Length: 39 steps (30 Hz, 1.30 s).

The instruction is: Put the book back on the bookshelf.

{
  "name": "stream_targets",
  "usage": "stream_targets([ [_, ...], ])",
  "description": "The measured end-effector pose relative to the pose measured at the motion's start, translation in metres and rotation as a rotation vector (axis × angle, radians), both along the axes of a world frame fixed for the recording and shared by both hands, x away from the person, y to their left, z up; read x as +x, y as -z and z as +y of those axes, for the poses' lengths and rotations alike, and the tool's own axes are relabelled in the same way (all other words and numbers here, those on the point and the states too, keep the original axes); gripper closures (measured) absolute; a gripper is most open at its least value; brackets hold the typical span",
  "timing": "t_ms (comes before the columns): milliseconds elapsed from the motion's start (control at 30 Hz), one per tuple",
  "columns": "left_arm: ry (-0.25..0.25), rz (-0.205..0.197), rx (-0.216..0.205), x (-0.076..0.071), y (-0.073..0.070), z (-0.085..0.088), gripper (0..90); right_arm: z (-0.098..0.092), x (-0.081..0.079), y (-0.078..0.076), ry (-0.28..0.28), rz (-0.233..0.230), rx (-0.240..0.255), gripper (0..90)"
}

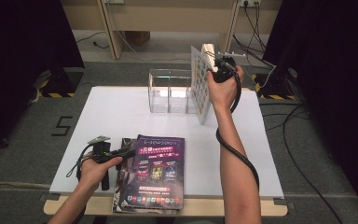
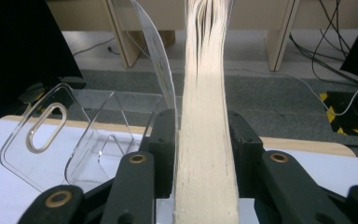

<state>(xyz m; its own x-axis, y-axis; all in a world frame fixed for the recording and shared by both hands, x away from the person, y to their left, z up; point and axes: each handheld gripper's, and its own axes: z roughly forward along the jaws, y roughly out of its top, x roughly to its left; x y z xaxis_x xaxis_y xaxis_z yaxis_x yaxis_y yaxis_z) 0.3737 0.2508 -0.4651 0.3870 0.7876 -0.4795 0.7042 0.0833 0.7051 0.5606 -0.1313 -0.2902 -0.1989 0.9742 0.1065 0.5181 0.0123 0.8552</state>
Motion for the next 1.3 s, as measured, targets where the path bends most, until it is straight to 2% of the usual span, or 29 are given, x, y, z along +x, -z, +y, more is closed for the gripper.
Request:
stream_targets([
  [200,-0.002,0.001,0.001,0.000,0.000,0.001,53.4,0.003,0.006,0.002,0.003,0.020,-0.011,69.1],
  [333,0.000,0.001,0.003,0.001,0.001,0.001,53.4,0.005,0.009,0.004,0.025,0.023,-0.022,73.7],
  [600,0.000,0.004,0.004,0.002,0.003,0.002,53.5,0.009,0.008,0.007,0.045,-0.025,-0.017,74.5],
  [867,-0.006,0.007,0.005,0.003,0.004,0.003,53.6,0.010,0.015,0.008,0.058,-0.058,-0.006,74.4],
  [1133,0.001,0.003,0.006,0.001,0.003,0.001,53.5,0.011,0.013,0.009,0.042,-0.045,-0.045,73.1],
  [1300,0.004,0.003,0.009,0.000,0.003,-0.001,53.4,0.010,0.007,0.007,0.035,-0.065,-0.040,69.0],
])
